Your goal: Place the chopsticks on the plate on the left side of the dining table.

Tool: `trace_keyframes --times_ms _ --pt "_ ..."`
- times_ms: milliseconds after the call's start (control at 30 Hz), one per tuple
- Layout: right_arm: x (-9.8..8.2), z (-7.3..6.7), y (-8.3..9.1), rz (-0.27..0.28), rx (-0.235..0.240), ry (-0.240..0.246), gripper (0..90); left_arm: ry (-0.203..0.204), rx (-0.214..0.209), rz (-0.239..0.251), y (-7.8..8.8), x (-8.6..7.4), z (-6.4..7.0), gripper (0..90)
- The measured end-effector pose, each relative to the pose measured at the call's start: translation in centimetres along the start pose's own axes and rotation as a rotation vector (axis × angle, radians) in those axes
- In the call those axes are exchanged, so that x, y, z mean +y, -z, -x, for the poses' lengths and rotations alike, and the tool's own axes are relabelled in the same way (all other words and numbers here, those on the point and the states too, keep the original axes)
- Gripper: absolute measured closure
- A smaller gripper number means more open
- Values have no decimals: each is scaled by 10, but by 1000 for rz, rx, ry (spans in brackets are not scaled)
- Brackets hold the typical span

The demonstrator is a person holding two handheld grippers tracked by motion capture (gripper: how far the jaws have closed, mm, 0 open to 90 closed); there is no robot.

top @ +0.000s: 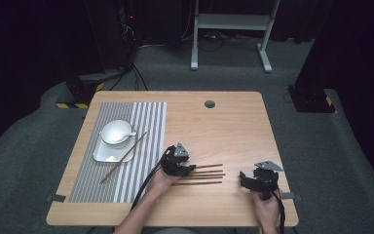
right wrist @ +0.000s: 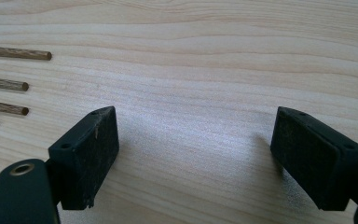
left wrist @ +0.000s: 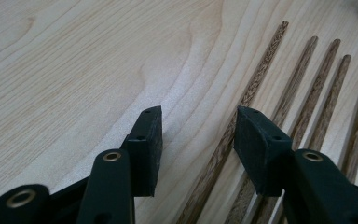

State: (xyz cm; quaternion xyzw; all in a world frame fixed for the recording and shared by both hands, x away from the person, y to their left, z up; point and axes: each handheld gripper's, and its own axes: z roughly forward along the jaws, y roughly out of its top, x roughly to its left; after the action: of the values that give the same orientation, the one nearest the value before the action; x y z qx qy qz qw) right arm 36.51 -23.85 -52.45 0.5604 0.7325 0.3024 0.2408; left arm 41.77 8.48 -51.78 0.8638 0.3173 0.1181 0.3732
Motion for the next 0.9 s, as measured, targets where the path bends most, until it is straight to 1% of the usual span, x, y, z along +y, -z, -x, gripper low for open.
trace_keyframes --times_ms 333,467,700,900 --pt "0 0 0 0 0 0 151 17 11 1 0 0 -5 520" --pt "0 0 0 0 0 0 151 39 24 8 0 0 -8 522" --pt "0 0 0 0 0 1 151 45 36 7 0 0 -12 522" --pt "0 0 0 0 0 0 151 59 42 8 1 0 -16 534"
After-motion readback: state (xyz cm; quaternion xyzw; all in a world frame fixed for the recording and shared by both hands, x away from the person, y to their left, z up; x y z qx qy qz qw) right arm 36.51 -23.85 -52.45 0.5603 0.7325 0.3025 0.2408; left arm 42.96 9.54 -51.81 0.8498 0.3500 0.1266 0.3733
